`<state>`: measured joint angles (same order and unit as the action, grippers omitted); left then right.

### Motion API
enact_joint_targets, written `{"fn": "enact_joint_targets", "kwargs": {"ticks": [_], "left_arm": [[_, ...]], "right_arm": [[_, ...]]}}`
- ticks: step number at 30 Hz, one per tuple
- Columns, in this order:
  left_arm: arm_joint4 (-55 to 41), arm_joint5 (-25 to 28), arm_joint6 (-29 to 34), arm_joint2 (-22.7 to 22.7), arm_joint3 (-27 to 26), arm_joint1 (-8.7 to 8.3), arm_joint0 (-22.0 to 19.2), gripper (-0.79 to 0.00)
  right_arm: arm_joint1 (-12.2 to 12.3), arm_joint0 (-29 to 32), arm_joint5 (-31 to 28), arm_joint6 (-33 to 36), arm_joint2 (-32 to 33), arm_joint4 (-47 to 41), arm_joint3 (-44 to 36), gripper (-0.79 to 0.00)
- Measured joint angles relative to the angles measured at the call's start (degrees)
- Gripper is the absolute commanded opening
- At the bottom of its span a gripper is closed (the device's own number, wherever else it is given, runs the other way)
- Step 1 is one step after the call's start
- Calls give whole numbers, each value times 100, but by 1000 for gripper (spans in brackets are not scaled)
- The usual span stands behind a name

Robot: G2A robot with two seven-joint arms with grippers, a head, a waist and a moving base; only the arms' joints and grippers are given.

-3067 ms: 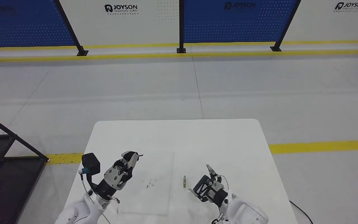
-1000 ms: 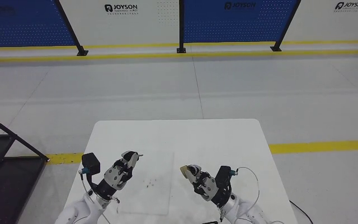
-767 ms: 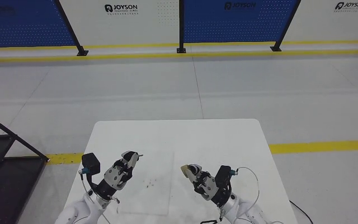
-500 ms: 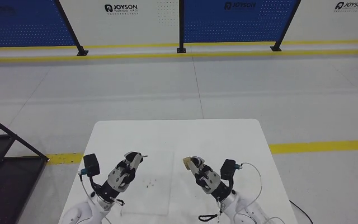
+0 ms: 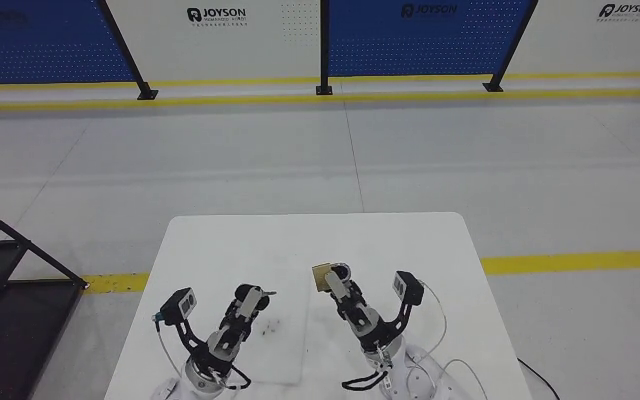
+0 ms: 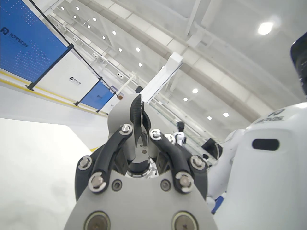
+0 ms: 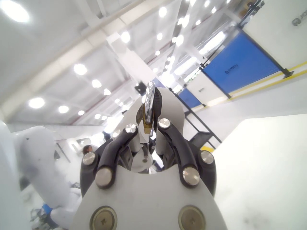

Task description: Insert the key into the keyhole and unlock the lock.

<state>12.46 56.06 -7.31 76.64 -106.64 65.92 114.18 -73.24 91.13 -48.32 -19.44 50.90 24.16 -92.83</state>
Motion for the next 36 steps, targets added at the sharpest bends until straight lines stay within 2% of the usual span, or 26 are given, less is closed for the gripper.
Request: {"fn": "enact_joint_targets", "kwargs": {"ticks": [3,7,14,21,26,36], "left_arm": [[-536,173,221,-229,212,-3,-167,-785],[-787,196,336,-460,372,22,-359,-785],[-248,159,34,-687,402,138,-534,-785],[1038,-298,-913,-891,288,329,-503,-785],[1958,-833,-1762,-1020,293,457,-500,-785],[2697,-1213,-2718,-1312,443,600,-593,-785]], "right_arm": [[-43,-114,-223,-18,-80,-241,168,-785],[-83,-166,-379,-16,-134,-338,299,-785],[-87,-176,-392,16,-138,-338,317,-785],[-87,-176,-391,15,-138,-338,317,-785],[-87,-176,-391,15,-138,-338,317,-785],[-87,-176,-391,15,-138,-338,317,-785]]}}
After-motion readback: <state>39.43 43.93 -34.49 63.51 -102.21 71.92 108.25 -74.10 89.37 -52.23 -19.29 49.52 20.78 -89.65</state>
